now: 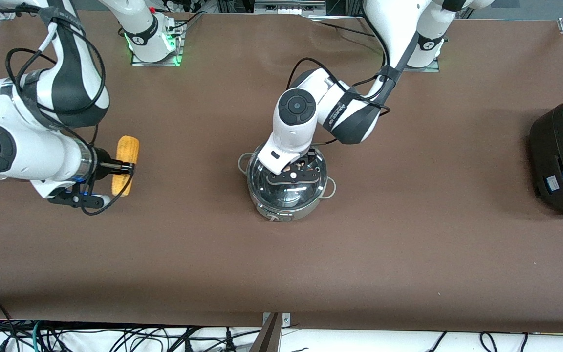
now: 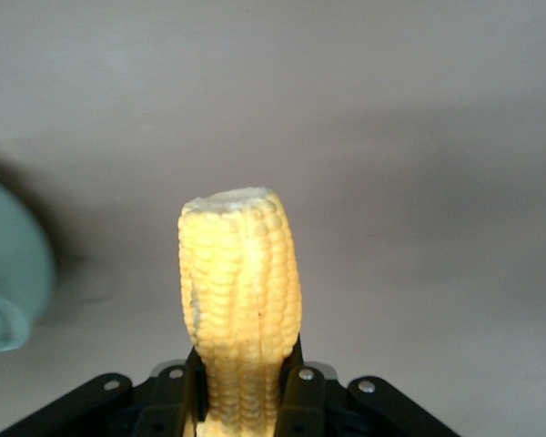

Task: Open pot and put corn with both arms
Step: 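Grasp the lid knob with the left gripper while the right gripper grasps the corn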

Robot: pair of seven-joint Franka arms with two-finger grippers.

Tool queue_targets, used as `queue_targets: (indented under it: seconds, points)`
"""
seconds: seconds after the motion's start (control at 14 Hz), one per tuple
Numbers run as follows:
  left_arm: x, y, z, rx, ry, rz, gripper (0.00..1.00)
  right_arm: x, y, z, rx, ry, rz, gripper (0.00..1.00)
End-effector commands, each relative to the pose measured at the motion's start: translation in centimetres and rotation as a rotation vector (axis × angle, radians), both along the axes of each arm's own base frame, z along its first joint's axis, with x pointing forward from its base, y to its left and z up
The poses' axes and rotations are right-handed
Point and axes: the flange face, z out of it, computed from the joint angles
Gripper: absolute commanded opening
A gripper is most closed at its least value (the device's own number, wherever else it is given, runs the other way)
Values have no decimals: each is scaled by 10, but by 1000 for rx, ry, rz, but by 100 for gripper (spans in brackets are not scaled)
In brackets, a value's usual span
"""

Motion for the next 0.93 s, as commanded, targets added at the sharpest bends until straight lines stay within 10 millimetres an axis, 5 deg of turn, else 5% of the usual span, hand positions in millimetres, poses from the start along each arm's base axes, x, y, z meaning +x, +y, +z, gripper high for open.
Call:
queue_targets:
  seconds: [0.0, 0.21, 0.29, 0.43, 0.57, 0.86]
  points:
    - [7, 11, 48, -31, 32, 9, 16, 0, 12, 10, 102, 42, -128, 2]
    - [16, 34, 79, -52, 28, 5, 16, -1, 39, 16, 197, 74, -266, 2]
    - [28, 56, 89, -58, 22, -27, 16, 0, 49, 20, 231, 73, -315, 2]
    - [59, 117, 107, -60, -11, -155, 16, -1, 85, 20, 242, 46, -376, 2]
    - [91, 191, 104, -38, -23, -278, 16, 0, 120, 14, 249, 6, -443, 2]
    - [112, 301, 88, 92, 8, -420, 16, -15, 206, -5, 268, -54, -532, 3]
